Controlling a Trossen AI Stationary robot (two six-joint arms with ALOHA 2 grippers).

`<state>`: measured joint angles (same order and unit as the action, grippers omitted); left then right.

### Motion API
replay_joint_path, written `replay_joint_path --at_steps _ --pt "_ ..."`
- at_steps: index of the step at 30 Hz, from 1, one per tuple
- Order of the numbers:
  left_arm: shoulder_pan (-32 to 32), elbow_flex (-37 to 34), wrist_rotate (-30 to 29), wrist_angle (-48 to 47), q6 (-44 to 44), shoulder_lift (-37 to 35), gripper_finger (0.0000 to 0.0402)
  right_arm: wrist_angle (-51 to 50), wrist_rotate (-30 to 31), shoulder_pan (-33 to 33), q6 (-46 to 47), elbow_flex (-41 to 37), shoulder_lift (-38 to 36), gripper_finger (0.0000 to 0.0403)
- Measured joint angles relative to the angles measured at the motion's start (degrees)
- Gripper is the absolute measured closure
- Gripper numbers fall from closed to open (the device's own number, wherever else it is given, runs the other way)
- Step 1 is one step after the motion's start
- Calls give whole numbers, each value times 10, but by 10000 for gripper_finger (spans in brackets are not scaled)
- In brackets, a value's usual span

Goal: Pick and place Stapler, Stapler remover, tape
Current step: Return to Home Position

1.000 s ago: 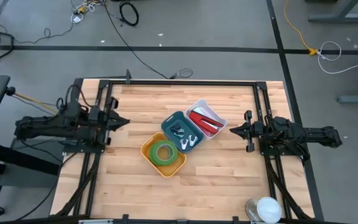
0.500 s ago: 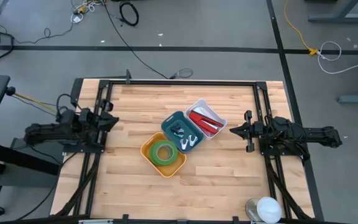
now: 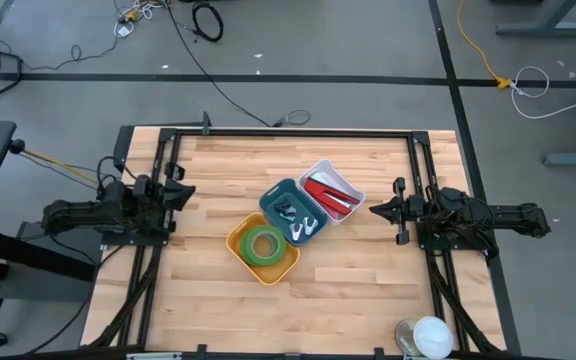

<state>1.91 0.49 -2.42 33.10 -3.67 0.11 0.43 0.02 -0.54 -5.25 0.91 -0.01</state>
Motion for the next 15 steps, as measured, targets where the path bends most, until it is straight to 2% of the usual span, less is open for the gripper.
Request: replay_joint_path --at_steps 6,15 --pt "0 0 -3 -10 9 0 392 0 0 0 0 0 0 401" --pt "0 0 -4 -159 -3 0 392 0 0 0 0 0 0 401"
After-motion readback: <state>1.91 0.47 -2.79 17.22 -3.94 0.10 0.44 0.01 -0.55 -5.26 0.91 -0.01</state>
